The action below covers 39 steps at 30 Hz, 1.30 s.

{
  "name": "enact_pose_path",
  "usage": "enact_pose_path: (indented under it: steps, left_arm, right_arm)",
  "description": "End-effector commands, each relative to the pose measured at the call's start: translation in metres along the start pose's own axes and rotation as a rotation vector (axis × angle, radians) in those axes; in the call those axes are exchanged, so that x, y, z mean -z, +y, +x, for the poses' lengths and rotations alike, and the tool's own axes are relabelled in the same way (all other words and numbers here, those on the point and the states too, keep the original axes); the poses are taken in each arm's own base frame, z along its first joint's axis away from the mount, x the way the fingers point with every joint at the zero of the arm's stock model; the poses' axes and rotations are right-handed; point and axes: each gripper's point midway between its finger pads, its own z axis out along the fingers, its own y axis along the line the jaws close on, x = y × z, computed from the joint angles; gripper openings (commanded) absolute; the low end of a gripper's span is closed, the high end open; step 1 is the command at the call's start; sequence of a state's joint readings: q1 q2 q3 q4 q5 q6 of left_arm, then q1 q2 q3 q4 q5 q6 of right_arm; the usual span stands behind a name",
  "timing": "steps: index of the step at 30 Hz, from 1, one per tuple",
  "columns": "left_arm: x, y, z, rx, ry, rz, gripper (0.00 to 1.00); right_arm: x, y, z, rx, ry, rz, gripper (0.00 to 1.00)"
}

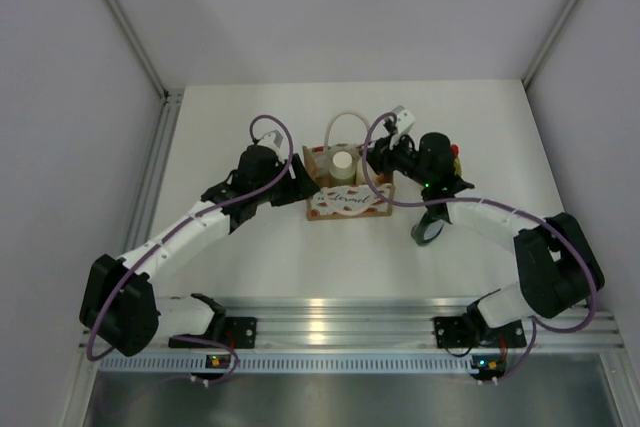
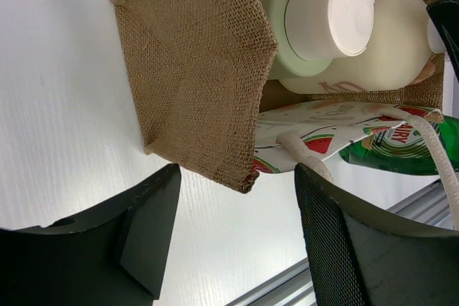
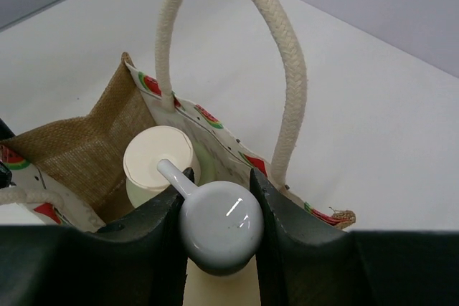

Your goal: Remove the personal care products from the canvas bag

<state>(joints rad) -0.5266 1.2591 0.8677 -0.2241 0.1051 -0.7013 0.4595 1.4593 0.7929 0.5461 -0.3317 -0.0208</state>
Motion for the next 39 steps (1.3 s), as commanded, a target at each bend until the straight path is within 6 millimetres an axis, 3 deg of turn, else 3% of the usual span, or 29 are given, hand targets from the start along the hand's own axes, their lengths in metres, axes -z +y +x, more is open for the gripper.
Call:
enact_pose_path:
  steps: [1,13,15,24,30,33,35,39]
  left_arm:
    - [0.003,-0.015,-0.018,-0.013,-0.066,0.043,0.69]
    - [0.000,-0.015,-0.018,-0.012,-0.060,0.038,0.69]
    - [0.000,-0.015,-0.018,-0.012,-0.062,0.038,0.69]
    - [0.001,-0.014,-0.018,-0.016,-0.061,0.039,0.69]
    - [0.000,-0.014,-0.013,-0.014,-0.044,0.042,0.69]
    - [0.003,-0.016,-0.016,-0.019,-0.052,0.049,0.69]
    - [0.005,-0.018,-0.018,-0.021,-0.061,0.056,0.70]
    - [0.008,-0.020,-0.020,-0.029,-0.068,0.064,0.70]
  right_arm:
    - [0.018,0.003,-0.131,0.107,-0.337,-0.006,0.00]
    - [0.053,0.003,-0.203,0.089,-0.385,0.073,0.00]
    - [0.053,0.000,-0.206,0.080,-0.365,0.087,0.00]
    - [0.081,-0.028,-0.266,0.132,-0.403,0.278,0.00]
    - [0.112,-0.061,-0.291,0.099,-0.420,0.471,0.00]
    - [0.134,-0.090,-0.295,0.068,-0.435,0.615,0.00]
    - [0.146,-0.106,-0.294,0.050,-0.441,0.686,0.00]
    - [0.176,-0.155,-0.279,0.014,-0.436,0.856,0.00]
